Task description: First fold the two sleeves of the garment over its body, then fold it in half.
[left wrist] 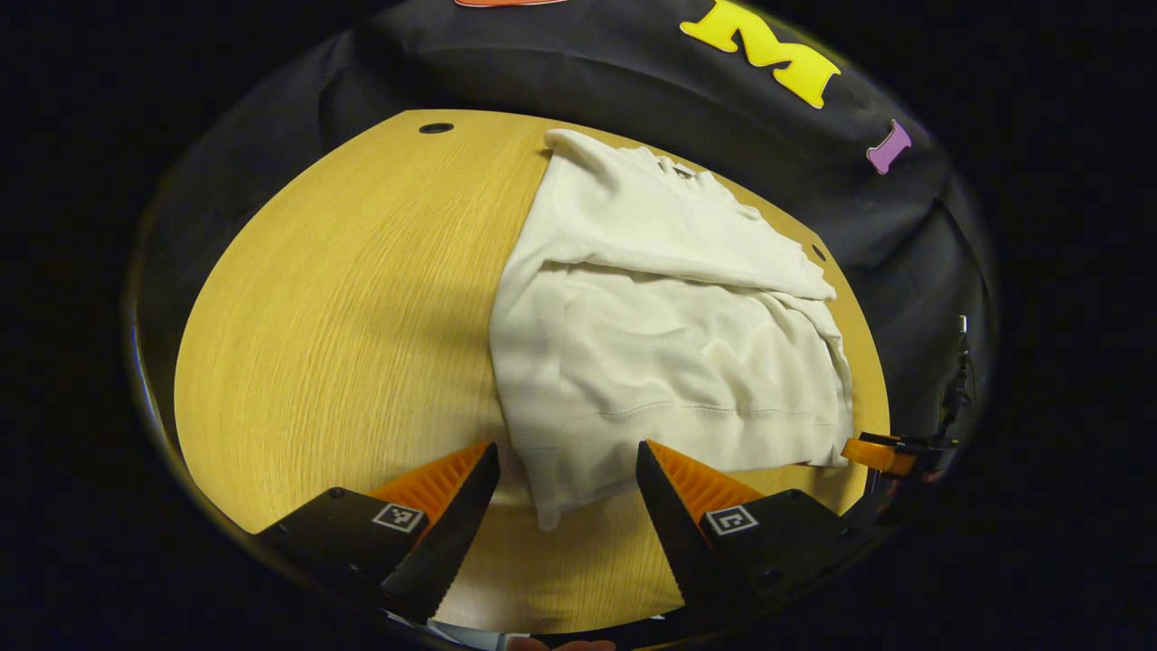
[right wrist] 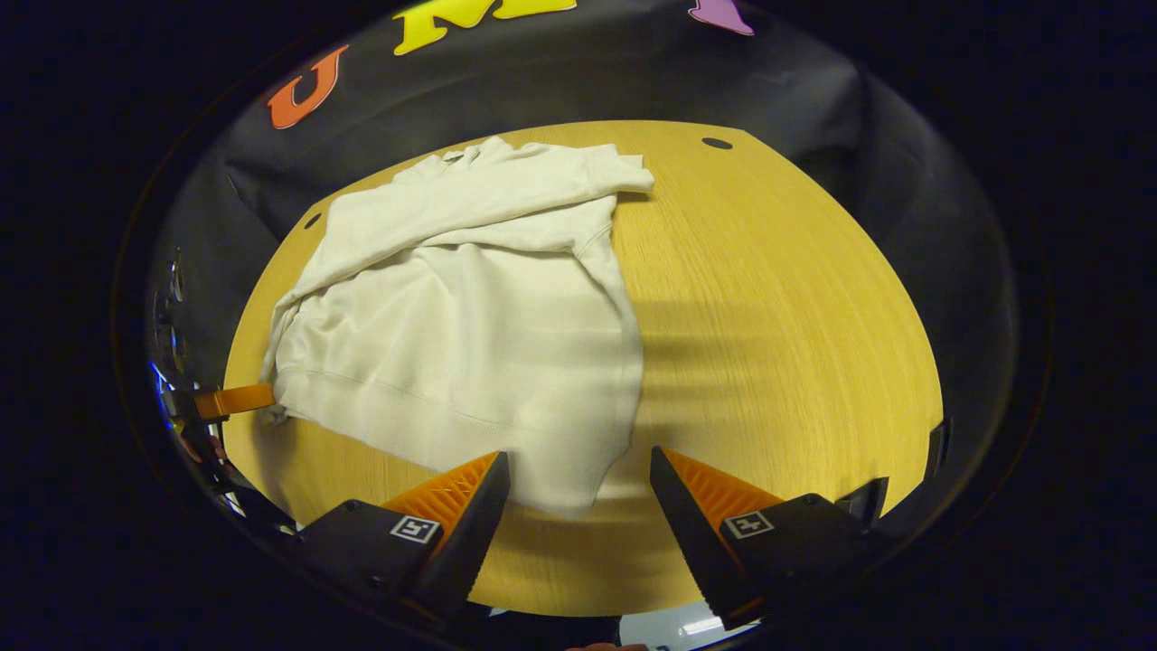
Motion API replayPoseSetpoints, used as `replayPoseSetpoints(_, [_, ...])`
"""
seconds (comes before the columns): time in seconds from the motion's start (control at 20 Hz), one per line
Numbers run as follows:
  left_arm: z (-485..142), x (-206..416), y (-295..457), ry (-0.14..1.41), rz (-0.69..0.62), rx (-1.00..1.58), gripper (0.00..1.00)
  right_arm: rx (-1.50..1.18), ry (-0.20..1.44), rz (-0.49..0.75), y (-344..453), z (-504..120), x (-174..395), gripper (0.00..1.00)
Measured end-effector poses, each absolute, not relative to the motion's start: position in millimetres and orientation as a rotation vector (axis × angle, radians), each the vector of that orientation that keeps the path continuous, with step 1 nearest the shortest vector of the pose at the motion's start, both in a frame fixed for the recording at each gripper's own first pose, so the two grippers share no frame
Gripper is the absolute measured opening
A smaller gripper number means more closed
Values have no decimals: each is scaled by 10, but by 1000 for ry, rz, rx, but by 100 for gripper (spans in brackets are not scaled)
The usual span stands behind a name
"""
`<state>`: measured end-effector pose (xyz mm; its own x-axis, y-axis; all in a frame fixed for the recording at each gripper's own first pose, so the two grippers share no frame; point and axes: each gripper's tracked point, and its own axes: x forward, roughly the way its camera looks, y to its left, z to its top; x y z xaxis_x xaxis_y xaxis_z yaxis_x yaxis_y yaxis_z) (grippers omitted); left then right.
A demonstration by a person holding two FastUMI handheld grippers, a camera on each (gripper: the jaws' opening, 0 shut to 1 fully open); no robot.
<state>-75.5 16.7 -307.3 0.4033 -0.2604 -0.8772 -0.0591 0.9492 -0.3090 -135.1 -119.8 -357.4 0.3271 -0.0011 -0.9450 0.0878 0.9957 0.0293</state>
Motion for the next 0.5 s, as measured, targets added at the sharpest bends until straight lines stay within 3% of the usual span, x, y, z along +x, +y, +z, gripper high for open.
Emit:
replayPoseSetpoints(0.2, [-3095,-742,224,1175,-122,-267,90,56,1252,-75,-1135,-3696,-1337,98])
replayPoseSetpoints(0.35, [-3110,-756,249,1180,-96,-248,72,48,1247,-85,-1140,-3694,-1328,96])
replayPoseSetpoints(0.4, [-3118,-776,254,1186,-92,-230,80,58,1238,-91,-1156,-3697,-1287,93])
replayPoseSetpoints(0.45, [-3148,-770,311,1196,-79,-180,71,72,1231,-101,-1165,-3703,-1282,85])
replayPoseSetpoints(0.5, [-3152,-778,373,1197,-78,-141,69,86,1227,-111,-1181,-3708,-1261,77])
